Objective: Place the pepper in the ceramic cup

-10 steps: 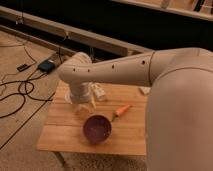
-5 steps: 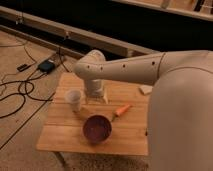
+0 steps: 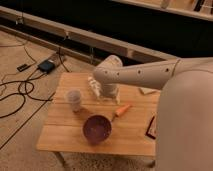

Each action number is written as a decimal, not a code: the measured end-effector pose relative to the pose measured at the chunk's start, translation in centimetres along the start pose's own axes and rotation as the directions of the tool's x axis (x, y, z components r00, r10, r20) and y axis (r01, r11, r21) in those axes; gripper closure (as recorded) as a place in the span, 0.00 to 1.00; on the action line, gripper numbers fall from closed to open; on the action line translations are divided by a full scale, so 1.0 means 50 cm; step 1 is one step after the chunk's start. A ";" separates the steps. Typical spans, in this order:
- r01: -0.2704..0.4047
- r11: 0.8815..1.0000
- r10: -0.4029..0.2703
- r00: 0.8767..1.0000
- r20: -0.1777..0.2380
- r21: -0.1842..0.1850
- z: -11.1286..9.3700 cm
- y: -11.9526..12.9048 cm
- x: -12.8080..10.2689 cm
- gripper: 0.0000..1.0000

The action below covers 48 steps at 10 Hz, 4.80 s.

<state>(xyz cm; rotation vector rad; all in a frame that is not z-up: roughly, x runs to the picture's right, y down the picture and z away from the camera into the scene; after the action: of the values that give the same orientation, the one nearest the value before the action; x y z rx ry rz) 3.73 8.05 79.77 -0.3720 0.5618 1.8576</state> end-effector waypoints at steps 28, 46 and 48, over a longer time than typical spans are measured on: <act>-0.102 0.994 0.097 0.985 -0.140 -0.029 0.193 -0.108 -0.086 1.00; 0.579 0.815 -0.534 0.748 0.395 0.006 -0.151 0.411 -0.017 1.00; 0.608 0.794 -0.546 0.716 0.436 -0.004 -0.145 0.445 -0.023 1.00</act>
<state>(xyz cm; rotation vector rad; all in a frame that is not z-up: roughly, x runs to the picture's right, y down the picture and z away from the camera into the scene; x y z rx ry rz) -16.86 -3.08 78.70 -0.2020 -0.0081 1.2981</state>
